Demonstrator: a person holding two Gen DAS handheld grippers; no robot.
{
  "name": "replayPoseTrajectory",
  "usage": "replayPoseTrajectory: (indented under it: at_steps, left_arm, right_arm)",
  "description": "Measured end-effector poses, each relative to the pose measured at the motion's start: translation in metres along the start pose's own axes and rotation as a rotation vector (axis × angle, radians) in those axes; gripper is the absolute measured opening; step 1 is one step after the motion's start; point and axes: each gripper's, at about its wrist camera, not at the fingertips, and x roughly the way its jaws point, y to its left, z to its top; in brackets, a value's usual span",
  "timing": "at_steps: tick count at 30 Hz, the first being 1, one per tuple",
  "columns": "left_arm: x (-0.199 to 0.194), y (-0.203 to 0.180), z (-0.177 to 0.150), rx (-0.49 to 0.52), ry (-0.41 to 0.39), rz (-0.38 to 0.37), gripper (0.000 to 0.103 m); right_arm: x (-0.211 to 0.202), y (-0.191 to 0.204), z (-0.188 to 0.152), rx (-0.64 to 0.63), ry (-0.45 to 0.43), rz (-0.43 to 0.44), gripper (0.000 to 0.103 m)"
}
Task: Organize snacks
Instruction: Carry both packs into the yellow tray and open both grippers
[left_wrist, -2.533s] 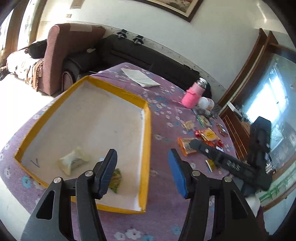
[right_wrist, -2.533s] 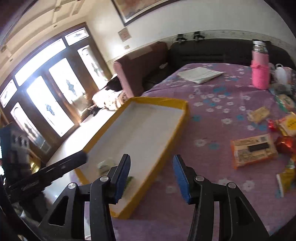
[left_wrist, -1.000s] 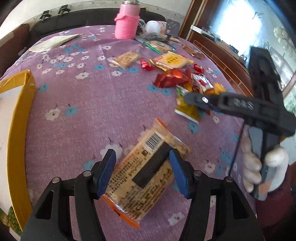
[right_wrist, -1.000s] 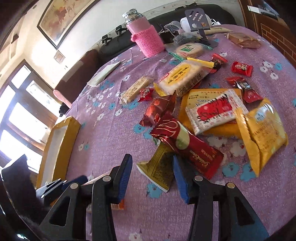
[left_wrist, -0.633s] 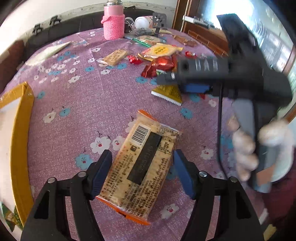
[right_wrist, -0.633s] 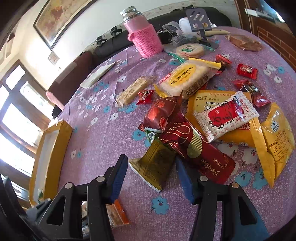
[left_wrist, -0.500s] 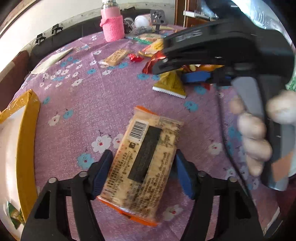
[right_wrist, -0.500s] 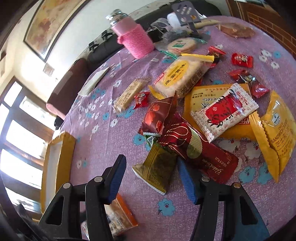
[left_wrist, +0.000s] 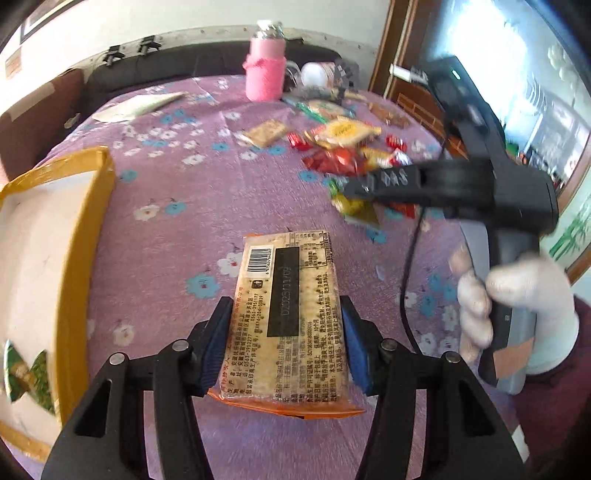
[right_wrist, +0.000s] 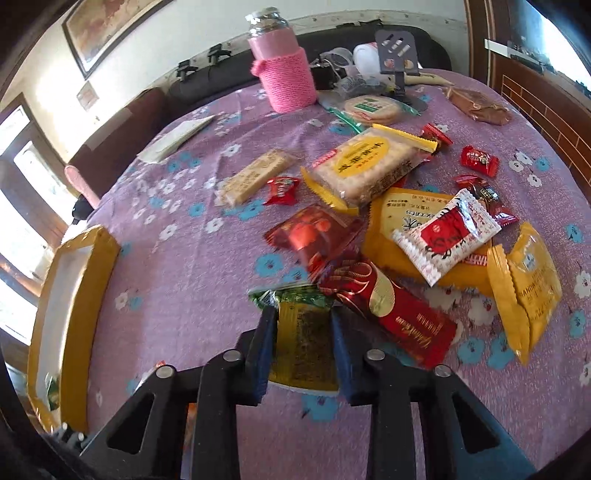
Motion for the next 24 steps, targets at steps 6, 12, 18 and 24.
replayPoseTrajectory:
  at_steps: [6, 12, 18, 24]
  left_arm:
    - [-0.018, 0.018, -0.007, -0.047, -0.046, 0.005, 0.054]
    - [-0.035, 0.032, -0.019, -0.084, -0.068, 0.009, 0.054]
    - [-0.067, 0.062, -0.023, -0.153, -0.129, 0.045, 0.054]
    - [-0.102, 0.119, -0.019, -0.234, -0.191, 0.160, 0.054]
  right_arm:
    - [-0.016, 0.017, -0.016, -0.050, -0.008, 0.024, 0.016]
    - [-0.032, 0.019, -0.030, -0.056, -0.039, 0.065, 0.016]
    - [-0.065, 0.040, -0.029, -0.084, -0.090, 0.152, 0.016]
    - [-0.080, 0.092, -0.020, -0.149, -0.079, 0.300, 0.016]
